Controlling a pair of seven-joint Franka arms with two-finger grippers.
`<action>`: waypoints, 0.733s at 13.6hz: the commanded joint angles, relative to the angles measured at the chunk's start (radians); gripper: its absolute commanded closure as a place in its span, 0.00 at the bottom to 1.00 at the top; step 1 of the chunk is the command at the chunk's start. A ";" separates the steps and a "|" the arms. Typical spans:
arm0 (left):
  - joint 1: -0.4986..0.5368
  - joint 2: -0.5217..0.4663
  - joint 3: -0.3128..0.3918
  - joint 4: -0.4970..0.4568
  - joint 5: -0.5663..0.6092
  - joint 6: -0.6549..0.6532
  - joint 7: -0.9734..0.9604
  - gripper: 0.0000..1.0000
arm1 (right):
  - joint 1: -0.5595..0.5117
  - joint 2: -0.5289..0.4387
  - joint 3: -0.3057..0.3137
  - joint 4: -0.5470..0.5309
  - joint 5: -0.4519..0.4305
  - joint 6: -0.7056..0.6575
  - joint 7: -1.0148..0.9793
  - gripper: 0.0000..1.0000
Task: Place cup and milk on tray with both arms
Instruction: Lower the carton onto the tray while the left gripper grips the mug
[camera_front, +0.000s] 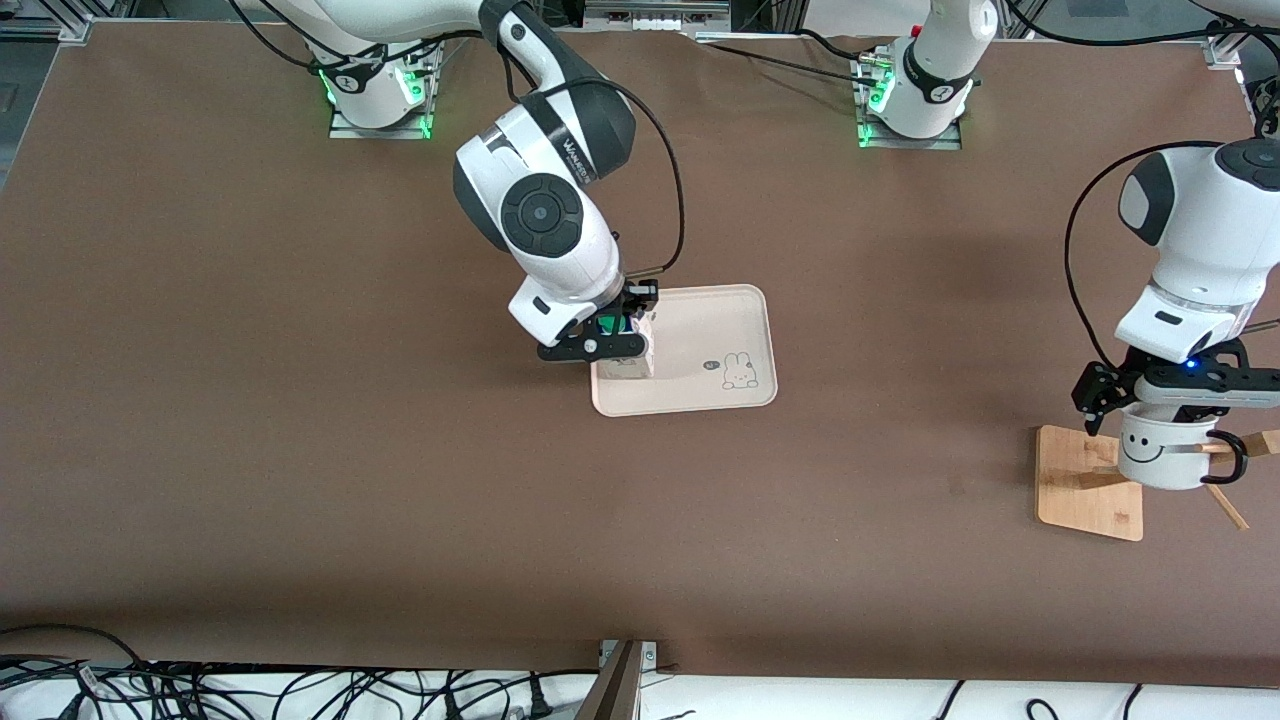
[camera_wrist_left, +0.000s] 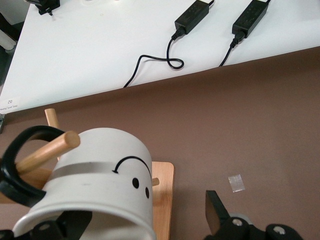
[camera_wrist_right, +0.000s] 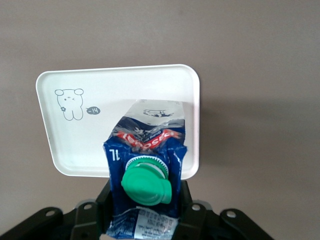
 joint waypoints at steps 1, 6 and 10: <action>0.012 -0.037 -0.004 -0.036 0.029 0.000 0.006 0.00 | 0.023 0.037 -0.018 0.028 0.023 0.020 0.007 0.46; 0.027 -0.039 -0.002 -0.042 0.029 0.000 0.006 0.23 | 0.034 0.054 -0.018 -0.001 0.022 0.022 -0.032 0.46; 0.034 -0.039 -0.004 -0.042 0.029 0.000 0.006 0.40 | 0.035 0.054 -0.018 -0.016 0.022 0.022 -0.020 0.00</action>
